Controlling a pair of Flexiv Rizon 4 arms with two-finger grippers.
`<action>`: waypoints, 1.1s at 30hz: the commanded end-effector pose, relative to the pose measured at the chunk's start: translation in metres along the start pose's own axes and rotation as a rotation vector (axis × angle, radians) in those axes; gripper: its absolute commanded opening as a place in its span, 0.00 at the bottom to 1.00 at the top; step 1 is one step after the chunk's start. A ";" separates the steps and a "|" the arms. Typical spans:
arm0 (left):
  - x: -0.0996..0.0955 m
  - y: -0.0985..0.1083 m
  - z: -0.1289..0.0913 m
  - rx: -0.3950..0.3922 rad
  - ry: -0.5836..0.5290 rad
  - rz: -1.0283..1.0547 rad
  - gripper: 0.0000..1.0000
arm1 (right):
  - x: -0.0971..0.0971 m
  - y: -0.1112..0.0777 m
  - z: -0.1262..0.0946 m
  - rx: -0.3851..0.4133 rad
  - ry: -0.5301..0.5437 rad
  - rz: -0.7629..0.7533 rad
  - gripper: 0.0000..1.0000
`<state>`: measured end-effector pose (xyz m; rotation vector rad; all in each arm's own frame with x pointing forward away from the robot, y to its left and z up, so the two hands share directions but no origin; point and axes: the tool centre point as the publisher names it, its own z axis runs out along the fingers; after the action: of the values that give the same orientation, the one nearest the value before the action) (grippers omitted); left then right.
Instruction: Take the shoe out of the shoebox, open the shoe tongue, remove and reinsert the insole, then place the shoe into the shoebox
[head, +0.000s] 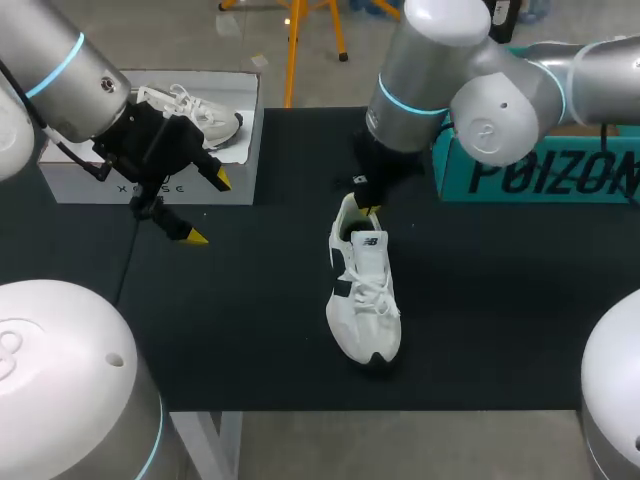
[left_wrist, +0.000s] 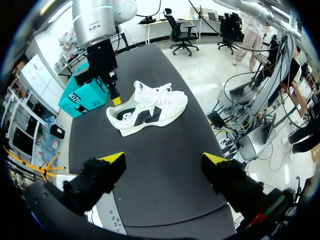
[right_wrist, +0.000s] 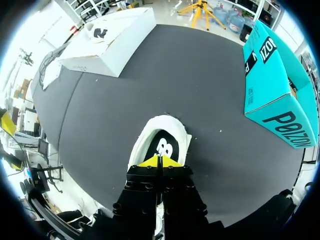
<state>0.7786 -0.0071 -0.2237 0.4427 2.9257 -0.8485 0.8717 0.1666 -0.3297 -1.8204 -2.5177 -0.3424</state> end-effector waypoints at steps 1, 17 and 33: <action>-0.001 0.000 0.000 -0.004 0.003 -0.001 1.00 | 0.004 0.003 0.025 0.022 -0.019 0.014 0.00; -0.001 0.000 0.000 -0.004 0.003 -0.001 1.00 | 0.004 -0.013 0.083 0.111 0.008 0.028 0.00; -0.001 0.000 0.000 -0.004 0.003 -0.001 1.00 | 0.001 -0.018 0.017 0.054 -0.046 0.011 0.00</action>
<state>0.7786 -0.0071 -0.2237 0.4428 2.9257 -0.8484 0.8705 0.1751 -0.3790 -1.8196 -2.5054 -0.2213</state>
